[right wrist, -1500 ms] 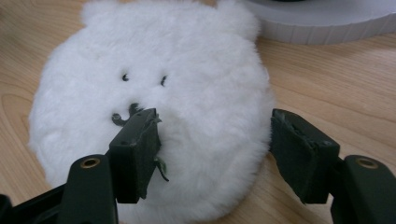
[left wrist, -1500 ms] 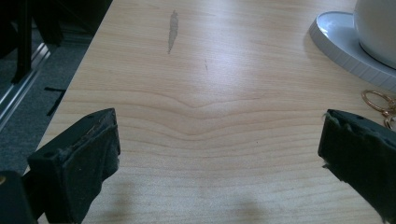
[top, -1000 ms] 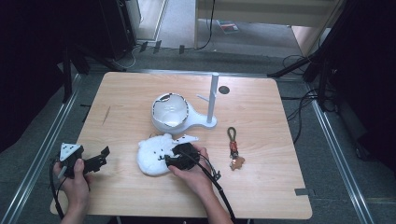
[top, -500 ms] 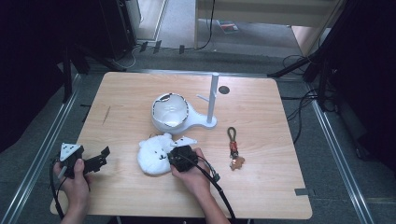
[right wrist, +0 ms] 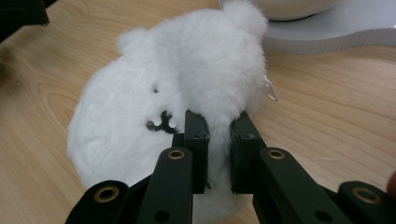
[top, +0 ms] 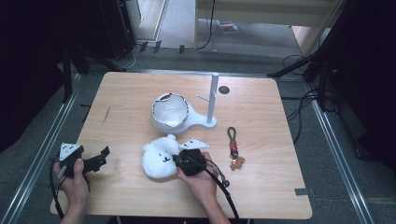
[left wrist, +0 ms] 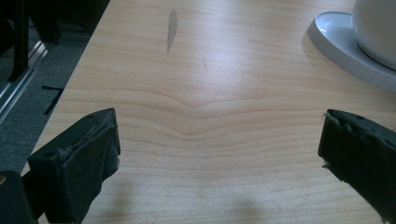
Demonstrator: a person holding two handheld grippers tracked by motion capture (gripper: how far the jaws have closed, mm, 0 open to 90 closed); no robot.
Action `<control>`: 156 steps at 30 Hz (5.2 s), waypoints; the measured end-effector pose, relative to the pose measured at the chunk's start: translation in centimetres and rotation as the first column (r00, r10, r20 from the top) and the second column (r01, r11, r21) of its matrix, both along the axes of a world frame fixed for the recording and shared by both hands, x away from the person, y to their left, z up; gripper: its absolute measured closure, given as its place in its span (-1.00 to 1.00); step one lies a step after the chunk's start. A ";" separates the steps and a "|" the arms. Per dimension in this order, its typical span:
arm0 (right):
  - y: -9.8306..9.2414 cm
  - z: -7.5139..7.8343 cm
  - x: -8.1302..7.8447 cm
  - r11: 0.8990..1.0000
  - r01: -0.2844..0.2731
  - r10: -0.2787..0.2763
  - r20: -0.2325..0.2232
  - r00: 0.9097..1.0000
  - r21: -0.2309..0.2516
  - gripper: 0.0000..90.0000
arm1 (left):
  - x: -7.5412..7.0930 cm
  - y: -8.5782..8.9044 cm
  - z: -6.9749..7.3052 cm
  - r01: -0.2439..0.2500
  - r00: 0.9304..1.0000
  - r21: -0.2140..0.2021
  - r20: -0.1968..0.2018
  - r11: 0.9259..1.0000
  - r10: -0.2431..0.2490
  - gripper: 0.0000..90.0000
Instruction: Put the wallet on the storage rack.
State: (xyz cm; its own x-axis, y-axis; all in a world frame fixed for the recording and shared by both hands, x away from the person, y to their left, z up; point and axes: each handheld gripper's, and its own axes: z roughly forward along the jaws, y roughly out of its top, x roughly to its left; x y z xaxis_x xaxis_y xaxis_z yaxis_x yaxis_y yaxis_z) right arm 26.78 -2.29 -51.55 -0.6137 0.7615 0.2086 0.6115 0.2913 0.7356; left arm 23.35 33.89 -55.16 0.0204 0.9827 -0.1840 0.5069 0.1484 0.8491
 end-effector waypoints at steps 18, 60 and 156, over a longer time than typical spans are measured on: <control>-3.6 4.6 -1.2 0.994 0.086 -0.091 0.070 0.993 0.072 0.79 | 0.0 0.0 0.0 -0.001 1.000 0.001 -0.001 1.000 0.001 -1.00; -2.5 10.5 5.2 0.946 0.310 -0.286 0.213 0.935 -0.092 0.75 | 0.0 0.1 0.0 -0.004 1.000 -0.012 0.001 1.000 0.004 -1.00; -0.5 7.8 5.2 0.965 0.230 -0.197 0.232 0.952 -0.123 -0.50 | 0.1 0.1 0.0 0.004 1.000 -0.018 -0.004 1.000 -0.004 -1.00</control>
State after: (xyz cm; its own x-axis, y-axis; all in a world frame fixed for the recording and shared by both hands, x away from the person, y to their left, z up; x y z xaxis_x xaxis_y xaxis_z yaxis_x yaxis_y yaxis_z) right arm 32.01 -2.75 -43.74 -0.4509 0.8919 -0.0351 0.5025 0.2862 0.8158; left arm 23.40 34.04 -55.20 0.0232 0.9791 -0.2021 0.5109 0.1621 0.8442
